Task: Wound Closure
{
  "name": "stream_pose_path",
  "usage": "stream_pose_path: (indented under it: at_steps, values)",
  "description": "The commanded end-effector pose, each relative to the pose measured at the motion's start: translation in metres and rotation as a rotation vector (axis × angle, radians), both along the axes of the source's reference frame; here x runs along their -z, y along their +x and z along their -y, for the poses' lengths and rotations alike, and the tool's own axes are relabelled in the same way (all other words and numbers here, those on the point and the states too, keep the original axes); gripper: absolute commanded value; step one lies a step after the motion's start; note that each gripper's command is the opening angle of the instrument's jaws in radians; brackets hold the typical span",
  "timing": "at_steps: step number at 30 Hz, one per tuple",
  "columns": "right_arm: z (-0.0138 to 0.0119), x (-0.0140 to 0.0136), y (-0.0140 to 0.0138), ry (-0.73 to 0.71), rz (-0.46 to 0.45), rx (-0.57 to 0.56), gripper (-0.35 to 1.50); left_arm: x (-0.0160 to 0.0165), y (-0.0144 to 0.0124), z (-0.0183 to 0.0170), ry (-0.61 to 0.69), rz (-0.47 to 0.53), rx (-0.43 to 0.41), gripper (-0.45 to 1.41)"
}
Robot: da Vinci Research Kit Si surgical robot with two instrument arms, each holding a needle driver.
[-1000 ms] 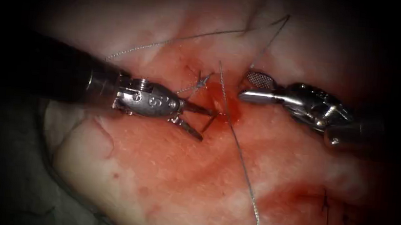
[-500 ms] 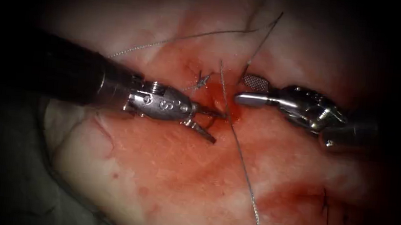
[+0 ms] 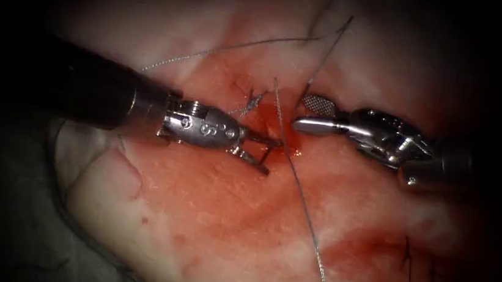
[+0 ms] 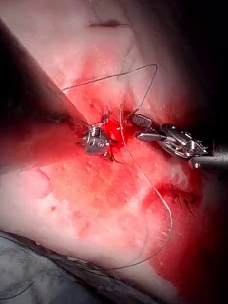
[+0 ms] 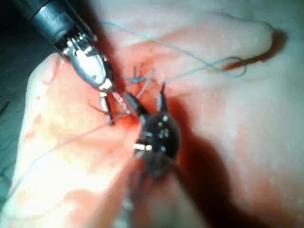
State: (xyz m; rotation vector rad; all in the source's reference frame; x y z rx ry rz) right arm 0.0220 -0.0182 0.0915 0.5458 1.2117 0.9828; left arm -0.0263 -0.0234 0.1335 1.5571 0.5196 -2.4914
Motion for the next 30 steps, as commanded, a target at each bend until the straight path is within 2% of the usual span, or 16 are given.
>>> stream_pose_path:
  at_steps: [1, 5, 7, 8, 9, 18, 21, 30]
  values:
    - [0.0006, -0.0005, 0.0006, 0.001, -0.004, 0.001, 1.03, -0.0005, -0.0005, 0.0004, 0.002, 0.001, 0.0, 0.37]
    - [0.0006, -0.0005, 0.0006, 0.001, -0.002, -0.001, 1.01, -0.0002, -0.0006, 0.0001, 0.005, 0.006, -0.005, 0.17]
    - [0.0006, -0.0005, 0.0005, 0.001, -0.001, -0.004, 0.99, 0.0001, -0.0005, 0.0, 0.008, 0.008, -0.006, -0.05]
    - [0.0005, -0.0005, 0.0005, 0.001, -0.001, -0.003, 0.99, 0.0005, -0.0004, 0.0001, 0.006, 0.013, -0.011, -0.32]
    - [0.0005, -0.0005, 0.0004, 0.0, 0.001, -0.006, 0.99, 0.0007, -0.0004, 0.0001, 0.012, 0.012, -0.009, -0.45]
    - [0.0005, -0.0004, 0.0, 0.0, 0.001, -0.005, 0.99, 0.005, -0.0012, 0.0001, 0.19, 0.001, 0.042, -0.45]
    - [0.0005, -0.0003, -0.0002, 0.001, 0.0, -0.004, 0.99, 0.0073, -0.0015, 0.0012, 0.27, 0.042, 0.014, -0.45]
    - [0.0006, -0.0002, -0.0005, 0.002, -0.002, -0.001, 0.99, 0.0121, -0.002, 0.0023, 0.37, 0.075, -0.032, -0.45]
